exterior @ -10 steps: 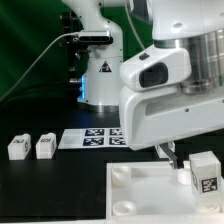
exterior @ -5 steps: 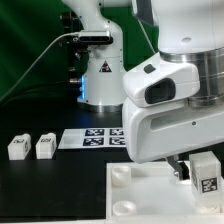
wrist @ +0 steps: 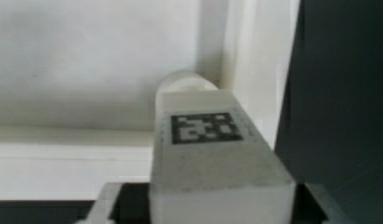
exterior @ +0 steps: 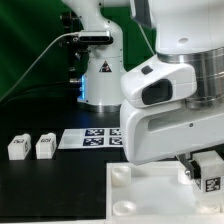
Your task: Assemble one leg
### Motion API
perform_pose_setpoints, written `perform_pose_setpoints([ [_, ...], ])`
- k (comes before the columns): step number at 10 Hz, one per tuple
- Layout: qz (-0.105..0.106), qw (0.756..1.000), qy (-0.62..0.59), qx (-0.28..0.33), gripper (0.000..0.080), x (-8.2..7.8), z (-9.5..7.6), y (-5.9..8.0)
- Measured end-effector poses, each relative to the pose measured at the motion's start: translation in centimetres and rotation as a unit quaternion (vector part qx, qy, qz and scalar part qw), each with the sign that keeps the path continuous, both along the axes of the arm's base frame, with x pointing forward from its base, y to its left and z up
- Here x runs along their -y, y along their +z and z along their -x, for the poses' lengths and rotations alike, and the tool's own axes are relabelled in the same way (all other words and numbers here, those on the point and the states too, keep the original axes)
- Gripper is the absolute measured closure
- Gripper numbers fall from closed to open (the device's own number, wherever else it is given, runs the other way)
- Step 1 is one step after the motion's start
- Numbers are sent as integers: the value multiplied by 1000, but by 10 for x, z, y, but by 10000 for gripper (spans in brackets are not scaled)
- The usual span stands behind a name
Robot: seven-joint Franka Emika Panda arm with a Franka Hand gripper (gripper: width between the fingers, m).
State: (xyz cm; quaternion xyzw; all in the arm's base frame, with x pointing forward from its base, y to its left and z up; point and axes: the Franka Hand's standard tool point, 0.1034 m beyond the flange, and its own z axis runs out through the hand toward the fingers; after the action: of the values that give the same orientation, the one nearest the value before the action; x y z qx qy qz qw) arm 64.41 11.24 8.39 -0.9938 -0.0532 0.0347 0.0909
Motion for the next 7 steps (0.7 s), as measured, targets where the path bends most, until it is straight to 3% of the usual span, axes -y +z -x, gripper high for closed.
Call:
perform_pose_setpoints([
  [4,3,994,-107,16,505,3,1,-2],
  [5,7,985,-170,17,505,4,2,-2],
  [7,5,942,-335,7,505,8,4,-3],
])
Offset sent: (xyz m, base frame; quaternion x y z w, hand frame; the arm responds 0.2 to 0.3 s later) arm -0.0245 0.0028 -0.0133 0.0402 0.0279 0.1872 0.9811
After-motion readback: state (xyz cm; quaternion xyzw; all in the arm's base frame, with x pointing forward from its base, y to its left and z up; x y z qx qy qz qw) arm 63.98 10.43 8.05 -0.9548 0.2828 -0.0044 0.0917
